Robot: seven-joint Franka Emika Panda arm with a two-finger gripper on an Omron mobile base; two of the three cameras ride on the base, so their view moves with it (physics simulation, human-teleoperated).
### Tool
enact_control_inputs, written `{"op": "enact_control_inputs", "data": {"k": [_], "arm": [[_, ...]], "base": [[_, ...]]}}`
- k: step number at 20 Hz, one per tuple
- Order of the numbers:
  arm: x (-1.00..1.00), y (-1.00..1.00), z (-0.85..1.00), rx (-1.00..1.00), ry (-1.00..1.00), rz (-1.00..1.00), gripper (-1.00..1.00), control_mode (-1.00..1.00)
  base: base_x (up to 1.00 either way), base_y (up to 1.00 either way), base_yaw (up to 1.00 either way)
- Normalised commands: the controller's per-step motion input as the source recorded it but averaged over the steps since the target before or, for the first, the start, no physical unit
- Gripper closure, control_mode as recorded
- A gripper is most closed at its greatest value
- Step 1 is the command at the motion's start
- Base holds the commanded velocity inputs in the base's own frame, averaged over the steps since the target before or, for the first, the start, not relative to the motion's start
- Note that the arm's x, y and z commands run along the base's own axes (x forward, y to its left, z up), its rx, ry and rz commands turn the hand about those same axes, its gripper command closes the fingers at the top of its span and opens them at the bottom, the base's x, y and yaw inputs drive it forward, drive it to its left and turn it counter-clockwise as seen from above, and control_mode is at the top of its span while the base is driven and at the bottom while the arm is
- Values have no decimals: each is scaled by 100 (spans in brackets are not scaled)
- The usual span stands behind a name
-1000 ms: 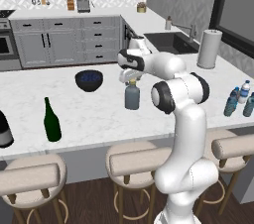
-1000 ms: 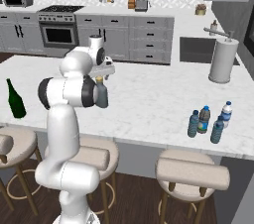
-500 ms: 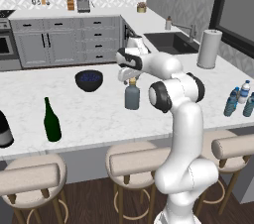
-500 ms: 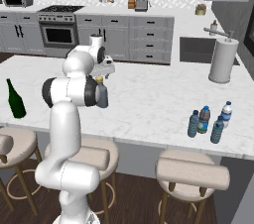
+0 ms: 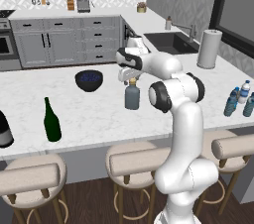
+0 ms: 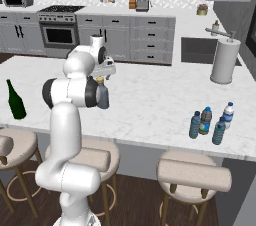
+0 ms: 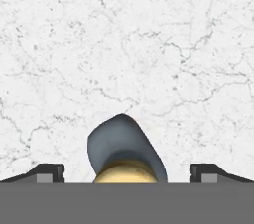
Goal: Move the plastic bottles in the middle to the plastics group, and the glass bottles in the middle to the glass group.
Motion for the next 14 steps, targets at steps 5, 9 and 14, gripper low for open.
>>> {"op": "enact_control_inputs", "data": {"k": [5,9,14], "arm": [[-12,-2,0,0,0,0,-100,-100],[-8,0,-1,0,0,0,-100,-100],[-8,0,-5,0,0,0,100,-100]], "base": [[0,0,0],[0,0,0],[0,0,0]]}}
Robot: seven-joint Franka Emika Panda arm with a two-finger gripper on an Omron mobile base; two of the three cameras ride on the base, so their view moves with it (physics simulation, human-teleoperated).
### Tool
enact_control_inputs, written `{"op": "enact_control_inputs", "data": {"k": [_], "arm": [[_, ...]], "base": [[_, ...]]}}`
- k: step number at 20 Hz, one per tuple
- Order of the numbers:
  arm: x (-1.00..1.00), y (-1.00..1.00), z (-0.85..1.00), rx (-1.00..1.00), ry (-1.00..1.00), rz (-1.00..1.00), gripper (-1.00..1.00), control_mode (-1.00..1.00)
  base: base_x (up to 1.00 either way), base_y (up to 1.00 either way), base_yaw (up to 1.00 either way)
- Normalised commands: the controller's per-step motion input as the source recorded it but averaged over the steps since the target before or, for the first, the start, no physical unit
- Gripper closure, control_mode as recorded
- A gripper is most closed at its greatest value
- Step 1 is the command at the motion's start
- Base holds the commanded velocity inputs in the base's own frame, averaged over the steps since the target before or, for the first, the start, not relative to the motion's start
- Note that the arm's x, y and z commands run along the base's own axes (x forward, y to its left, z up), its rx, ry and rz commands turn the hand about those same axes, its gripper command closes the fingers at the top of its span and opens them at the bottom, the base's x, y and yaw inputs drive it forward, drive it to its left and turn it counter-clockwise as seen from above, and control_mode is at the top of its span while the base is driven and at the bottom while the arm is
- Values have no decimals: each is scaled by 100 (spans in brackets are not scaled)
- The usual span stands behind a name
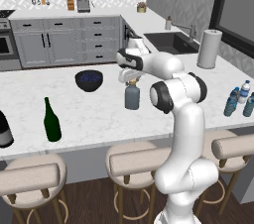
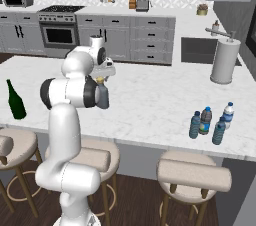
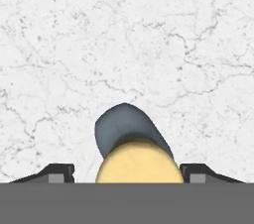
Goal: Move the plastic bottles in the middle to the plastics group, and the glass bottles in the middle to the glass group.
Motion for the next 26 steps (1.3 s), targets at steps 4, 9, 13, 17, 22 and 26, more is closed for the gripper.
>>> {"op": "enact_control_inputs", "data": {"k": [4,9,13,17,22,26], "arm": [[-1,0,-9,0,0,0,100,-100],[-1,-1,-4,0,0,0,100,-100],[-62,0,36,2,0,0,100,-100],[-91,3,35,2,0,0,100,-100],[-94,25,17,0,-4,0,100,-100],[-81,46,10,0,-7,0,100,-100]], "base": [[0,0,0],[0,0,0],[0,0,0],[0,0,0],[0,0,0],[0,0,0]]}}
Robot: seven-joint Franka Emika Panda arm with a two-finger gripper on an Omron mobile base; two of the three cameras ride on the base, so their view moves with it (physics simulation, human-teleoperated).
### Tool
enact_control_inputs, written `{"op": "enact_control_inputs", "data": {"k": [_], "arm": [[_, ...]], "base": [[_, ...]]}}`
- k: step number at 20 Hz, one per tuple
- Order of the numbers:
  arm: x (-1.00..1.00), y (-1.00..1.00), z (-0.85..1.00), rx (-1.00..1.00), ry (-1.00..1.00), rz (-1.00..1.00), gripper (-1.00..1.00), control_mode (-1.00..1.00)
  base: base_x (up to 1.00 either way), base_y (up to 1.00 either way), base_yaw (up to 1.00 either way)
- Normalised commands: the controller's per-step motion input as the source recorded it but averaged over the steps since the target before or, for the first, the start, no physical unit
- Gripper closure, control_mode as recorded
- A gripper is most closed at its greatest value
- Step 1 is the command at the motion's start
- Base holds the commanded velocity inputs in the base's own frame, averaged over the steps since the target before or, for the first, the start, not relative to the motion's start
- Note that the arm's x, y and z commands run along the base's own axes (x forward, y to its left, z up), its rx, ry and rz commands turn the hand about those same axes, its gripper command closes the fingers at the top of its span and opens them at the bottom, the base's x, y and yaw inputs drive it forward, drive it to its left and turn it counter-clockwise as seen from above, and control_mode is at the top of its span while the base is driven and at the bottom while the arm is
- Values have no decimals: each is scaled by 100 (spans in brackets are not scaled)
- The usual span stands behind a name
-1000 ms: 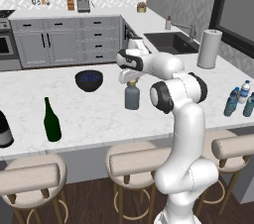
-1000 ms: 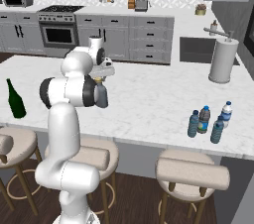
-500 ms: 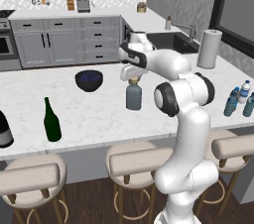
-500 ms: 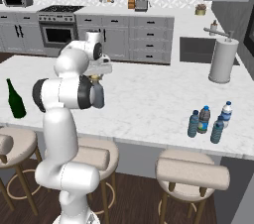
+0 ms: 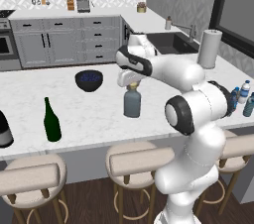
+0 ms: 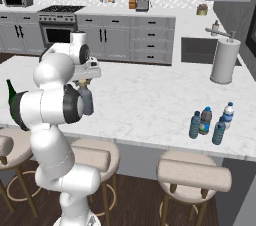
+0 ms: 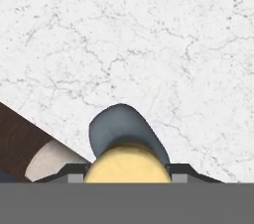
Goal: Move the plastic bottles in the middle to the plastics group, and the glass bottles in the middle to the glass group.
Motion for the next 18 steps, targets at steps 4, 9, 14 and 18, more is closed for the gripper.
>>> {"op": "enact_control_inputs", "data": {"k": [4,9,14,18], "arm": [[-41,70,15,0,-3,0,100,-100],[-7,94,5,0,0,0,100,-100],[1,95,3,2,0,0,100,-100],[2,78,7,10,0,0,100,-100]], "base": [[0,0,0],[0,0,0],[0,0,0],[0,0,0]]}}
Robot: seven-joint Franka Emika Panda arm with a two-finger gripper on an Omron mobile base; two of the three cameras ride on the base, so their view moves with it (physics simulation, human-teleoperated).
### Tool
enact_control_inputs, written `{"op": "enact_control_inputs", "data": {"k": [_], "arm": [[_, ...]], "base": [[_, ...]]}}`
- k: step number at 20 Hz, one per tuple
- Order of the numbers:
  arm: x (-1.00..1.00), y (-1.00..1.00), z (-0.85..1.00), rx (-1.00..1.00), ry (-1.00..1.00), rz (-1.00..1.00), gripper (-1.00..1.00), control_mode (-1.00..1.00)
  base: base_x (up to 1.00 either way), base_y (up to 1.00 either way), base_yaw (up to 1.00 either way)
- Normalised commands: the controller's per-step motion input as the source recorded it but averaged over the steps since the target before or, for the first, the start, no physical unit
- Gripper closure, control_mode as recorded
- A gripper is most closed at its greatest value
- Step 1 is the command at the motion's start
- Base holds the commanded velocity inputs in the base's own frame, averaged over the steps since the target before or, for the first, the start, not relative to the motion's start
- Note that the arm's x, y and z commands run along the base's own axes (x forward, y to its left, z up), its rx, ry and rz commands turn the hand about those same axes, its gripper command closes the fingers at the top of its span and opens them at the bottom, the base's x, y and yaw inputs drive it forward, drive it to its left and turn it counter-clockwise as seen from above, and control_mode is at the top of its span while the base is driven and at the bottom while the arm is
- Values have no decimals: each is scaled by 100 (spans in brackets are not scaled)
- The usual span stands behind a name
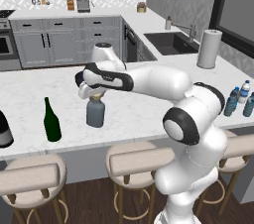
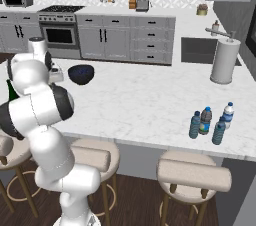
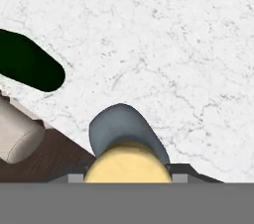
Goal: Move the plastic bottles in the middle to the plastics group, and the glass bottles in the middle to the glass group.
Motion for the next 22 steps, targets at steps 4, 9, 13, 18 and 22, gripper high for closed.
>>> {"op": "enact_control_inputs", "data": {"k": [4,9,13,18,22], "arm": [[0,60,0,16,0,0,100,-100],[4,46,-3,10,-3,0,100,-100],[28,35,-7,0,-6,-4,100,-100],[26,28,-11,0,-1,-6,100,-100],[19,15,-22,0,0,-5,100,-100]], "base": [[0,0,0],[0,0,0],[0,0,0],[0,0,0],[0,0,0]]}}
